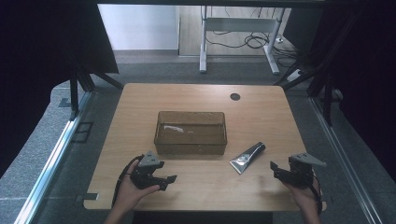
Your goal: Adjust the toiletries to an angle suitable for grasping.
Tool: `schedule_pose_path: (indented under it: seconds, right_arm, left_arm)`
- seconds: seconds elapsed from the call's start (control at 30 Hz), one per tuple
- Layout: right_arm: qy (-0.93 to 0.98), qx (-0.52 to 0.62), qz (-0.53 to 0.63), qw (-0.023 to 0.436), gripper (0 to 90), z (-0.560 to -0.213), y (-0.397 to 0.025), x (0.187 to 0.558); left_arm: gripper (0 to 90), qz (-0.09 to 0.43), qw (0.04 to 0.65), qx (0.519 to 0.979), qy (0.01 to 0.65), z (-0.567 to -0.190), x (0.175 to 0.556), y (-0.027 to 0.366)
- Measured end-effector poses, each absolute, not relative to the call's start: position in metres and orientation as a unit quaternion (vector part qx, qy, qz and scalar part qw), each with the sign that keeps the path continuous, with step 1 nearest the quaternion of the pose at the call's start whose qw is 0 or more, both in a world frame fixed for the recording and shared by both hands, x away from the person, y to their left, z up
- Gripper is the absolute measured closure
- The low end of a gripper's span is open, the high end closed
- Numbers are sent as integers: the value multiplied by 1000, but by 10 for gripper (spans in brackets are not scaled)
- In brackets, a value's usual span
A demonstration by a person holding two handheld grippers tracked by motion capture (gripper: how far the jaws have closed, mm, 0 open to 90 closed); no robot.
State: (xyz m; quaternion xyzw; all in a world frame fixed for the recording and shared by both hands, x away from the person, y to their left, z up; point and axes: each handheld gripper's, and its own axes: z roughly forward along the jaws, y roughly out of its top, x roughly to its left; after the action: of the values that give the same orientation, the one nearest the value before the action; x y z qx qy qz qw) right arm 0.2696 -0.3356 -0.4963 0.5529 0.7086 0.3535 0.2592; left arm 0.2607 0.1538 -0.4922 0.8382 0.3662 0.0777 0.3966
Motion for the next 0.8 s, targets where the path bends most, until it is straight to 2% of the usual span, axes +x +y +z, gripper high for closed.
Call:
schedule_pose_path:
  seconds: [0.07,0.1,0.17,0.37,0.43,0.5,0.53,0.6,0.67,0.8]
  right_arm:
    - [710,551,357,255,250,-497,-334,271]
    - [715,544,362,246,293,-500,-332,274]
    - [720,543,361,239,299,-501,-330,276]
    - [730,521,368,244,375,-500,-324,277]
    - [731,513,383,236,431,-495,-323,274]
    - [732,509,388,233,437,-494,-323,273]
    - [736,504,391,226,510,-490,-320,274]
    - [740,499,390,225,525,-490,-317,275]
    - [751,485,391,220,615,-486,-307,282]
    - [758,469,401,212,645,-480,-297,289]
  left_arm:
    - [258,79,395,838,368,-493,262,155]
    - [258,78,395,837,371,-494,262,156]
    - [258,82,390,837,375,-495,264,158]
    - [258,88,394,833,379,-492,263,163]
    - [258,90,397,832,377,-490,262,164]
    - [258,92,400,830,377,-489,262,165]
    - [258,93,401,829,378,-489,262,165]
    - [258,92,399,830,380,-490,262,164]
    - [258,91,395,832,379,-492,263,163]
    - [258,91,393,832,380,-494,263,161]
